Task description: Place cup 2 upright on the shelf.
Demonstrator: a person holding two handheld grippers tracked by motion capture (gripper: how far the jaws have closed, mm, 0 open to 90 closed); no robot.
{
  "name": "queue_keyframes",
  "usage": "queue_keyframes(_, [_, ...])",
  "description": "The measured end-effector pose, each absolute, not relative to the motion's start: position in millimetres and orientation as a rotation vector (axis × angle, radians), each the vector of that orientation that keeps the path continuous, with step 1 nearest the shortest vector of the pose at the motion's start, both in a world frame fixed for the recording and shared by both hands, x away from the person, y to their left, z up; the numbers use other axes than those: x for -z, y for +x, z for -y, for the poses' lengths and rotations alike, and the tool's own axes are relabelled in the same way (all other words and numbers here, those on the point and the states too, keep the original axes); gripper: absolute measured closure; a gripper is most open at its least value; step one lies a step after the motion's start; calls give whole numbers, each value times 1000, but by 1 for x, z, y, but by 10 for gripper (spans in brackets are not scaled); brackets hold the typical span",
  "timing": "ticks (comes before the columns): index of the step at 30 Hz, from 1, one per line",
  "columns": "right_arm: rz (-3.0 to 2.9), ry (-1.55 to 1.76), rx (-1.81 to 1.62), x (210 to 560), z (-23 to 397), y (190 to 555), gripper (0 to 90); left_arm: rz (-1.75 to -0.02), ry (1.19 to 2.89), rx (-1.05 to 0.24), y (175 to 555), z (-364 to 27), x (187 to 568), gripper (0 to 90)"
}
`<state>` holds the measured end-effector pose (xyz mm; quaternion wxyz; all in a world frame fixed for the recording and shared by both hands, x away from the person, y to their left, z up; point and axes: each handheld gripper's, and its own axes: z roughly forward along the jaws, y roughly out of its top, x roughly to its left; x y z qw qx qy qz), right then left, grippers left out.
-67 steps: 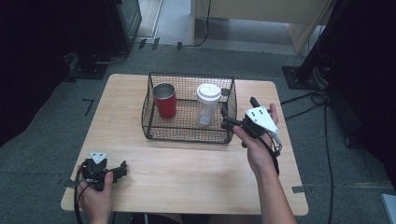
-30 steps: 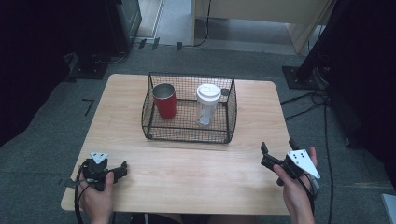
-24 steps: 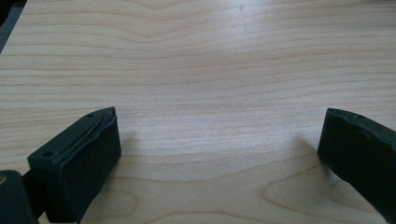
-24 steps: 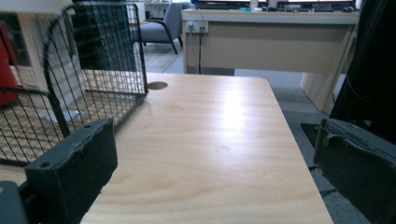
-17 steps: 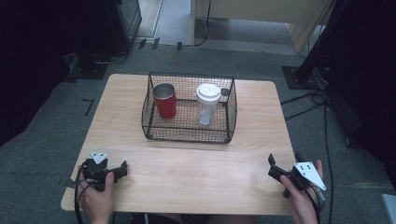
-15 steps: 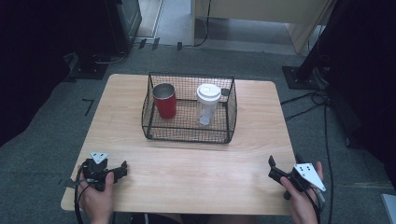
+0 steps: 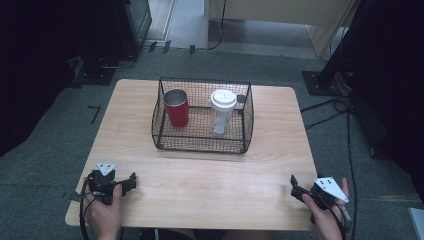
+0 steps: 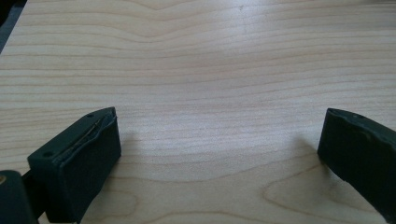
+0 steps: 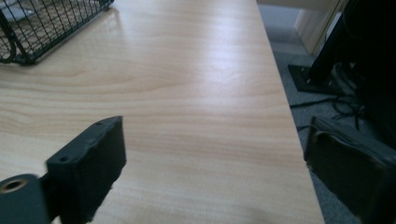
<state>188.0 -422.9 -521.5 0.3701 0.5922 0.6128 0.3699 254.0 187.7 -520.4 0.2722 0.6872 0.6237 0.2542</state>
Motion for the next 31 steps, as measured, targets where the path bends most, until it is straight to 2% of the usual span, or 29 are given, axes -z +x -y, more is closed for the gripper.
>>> queue_keyframes(10, [-1810,1629,-759,527,418,192,42,-1679,1850,-685,254,-188,520,1])
queue_keyframes(14, [-1831,1661,-794,528,421,194,42,-1679,1850,-685,254,-188,520,1])
queue_keyframes(16, [-1831,1703,-805,528,424,196,13,-1678,1849,-685,254,-188,520,1])
queue_keyframes(31, [-1801,1725,-789,528,417,197,12,-1679,1850,-684,254,-188,520,1])
